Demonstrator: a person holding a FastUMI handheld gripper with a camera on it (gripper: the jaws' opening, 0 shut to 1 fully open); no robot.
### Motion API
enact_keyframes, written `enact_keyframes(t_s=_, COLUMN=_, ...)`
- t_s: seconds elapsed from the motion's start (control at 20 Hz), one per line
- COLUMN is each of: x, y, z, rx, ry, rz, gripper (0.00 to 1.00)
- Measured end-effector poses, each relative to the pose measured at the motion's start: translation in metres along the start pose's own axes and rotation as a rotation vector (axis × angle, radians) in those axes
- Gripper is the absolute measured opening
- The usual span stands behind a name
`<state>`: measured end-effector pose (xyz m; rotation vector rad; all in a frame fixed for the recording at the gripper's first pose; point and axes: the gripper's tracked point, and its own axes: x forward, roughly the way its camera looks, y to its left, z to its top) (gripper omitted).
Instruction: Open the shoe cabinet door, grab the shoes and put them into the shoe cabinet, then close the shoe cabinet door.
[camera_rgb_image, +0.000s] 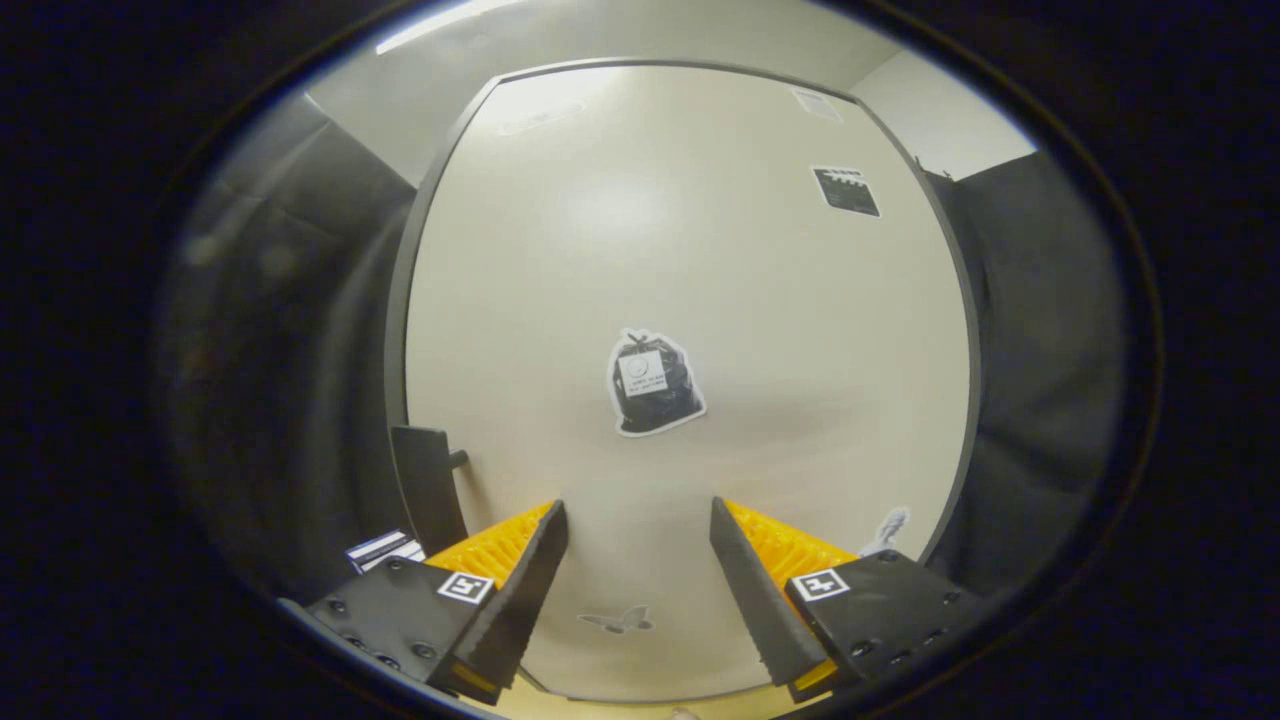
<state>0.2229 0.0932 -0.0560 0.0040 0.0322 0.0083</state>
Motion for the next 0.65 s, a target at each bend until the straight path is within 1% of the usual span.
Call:
enact_keyframes(t_s=0.35, x=-0.008, y=-0.002, z=-0.006, rx=0.014, ry=0.023, rz=0.007, gripper=0.92)
enact_keyframes(t_s=0.5, x=-0.036, y=-0.005, z=0.005, rx=0.02, ry=0.008, rz=0.012, gripper=0.92)
enact_keyframes(t_s=0.65, x=-0.07, y=-0.009, z=0.019, rx=0.03, ry=-0.016, rz=0.036, gripper=0.92)
